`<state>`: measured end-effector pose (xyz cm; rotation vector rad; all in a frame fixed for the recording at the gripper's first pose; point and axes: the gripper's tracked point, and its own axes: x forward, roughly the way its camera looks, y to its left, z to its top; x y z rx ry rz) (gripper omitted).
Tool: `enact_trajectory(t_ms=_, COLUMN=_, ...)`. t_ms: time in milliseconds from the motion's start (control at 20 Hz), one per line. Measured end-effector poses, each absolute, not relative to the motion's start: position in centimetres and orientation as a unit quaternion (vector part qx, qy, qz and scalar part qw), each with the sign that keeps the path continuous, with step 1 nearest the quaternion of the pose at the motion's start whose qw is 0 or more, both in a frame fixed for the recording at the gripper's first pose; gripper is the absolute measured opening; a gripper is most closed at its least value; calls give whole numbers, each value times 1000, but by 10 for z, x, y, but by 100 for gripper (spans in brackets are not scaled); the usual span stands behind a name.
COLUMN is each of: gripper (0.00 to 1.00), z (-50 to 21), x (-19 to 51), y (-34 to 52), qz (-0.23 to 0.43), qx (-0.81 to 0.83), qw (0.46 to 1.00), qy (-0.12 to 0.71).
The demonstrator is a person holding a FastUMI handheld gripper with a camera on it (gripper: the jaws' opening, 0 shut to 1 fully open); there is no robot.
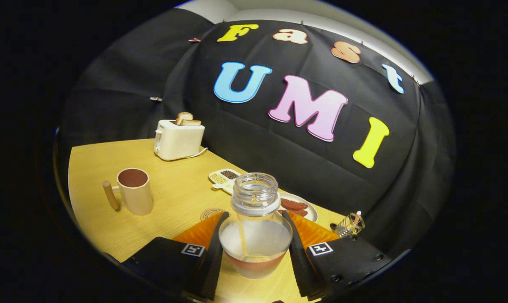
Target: Take the bottle from table, then pour the juice into the cup, finally place the bottle on the coaster
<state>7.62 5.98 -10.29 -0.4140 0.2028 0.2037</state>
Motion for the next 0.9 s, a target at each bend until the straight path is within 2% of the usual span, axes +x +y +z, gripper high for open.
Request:
enact_trajectory(t_ms=300, gripper=74, z=-100, x=92, y=115, qz=119, qx=-290, qw=943, qy=110)
enact_trajectory(t_ms=650, gripper=73, z=-107, x=109, y=163, qz=104, qx=-412, qw=898, qy=111)
enact_trajectory(t_ms=900, gripper=73, z=-121, x=118, y=195, qz=113, qx=-511, qw=847, qy=95)
